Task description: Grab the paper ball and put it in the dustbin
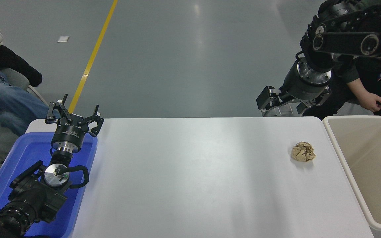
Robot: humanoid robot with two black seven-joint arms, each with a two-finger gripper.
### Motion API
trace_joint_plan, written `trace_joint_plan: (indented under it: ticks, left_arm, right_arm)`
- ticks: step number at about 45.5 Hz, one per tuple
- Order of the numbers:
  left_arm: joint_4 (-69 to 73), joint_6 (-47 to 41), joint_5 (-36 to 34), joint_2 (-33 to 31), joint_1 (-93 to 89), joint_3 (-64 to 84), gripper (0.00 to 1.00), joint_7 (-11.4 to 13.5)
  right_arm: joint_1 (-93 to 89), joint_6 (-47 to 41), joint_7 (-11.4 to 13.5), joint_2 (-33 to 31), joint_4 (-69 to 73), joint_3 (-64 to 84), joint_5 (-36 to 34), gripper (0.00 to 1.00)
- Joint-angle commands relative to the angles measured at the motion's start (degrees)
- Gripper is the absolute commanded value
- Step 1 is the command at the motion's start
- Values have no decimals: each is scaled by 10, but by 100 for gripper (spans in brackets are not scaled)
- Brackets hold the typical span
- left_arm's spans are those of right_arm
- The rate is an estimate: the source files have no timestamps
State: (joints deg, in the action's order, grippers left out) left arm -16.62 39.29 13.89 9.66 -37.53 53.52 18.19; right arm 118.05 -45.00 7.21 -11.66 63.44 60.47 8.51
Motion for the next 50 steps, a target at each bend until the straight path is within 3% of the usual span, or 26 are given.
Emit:
trace_joint_plan:
  ticks: [1,39,50]
  left_arm:
    - [0,0,0,0,0,1,99,0]
    - [0,0,0,0,0,0,99,0]
    - [0,0,0,0,0,1,99,0]
  right_arm:
    - [-1,0,0,9,-1,0,-3,100]
    - [-53,0,-1,-3,-119,-18,-2,100]
    - [-89,0,-1,-33,-163,-49,-2,100]
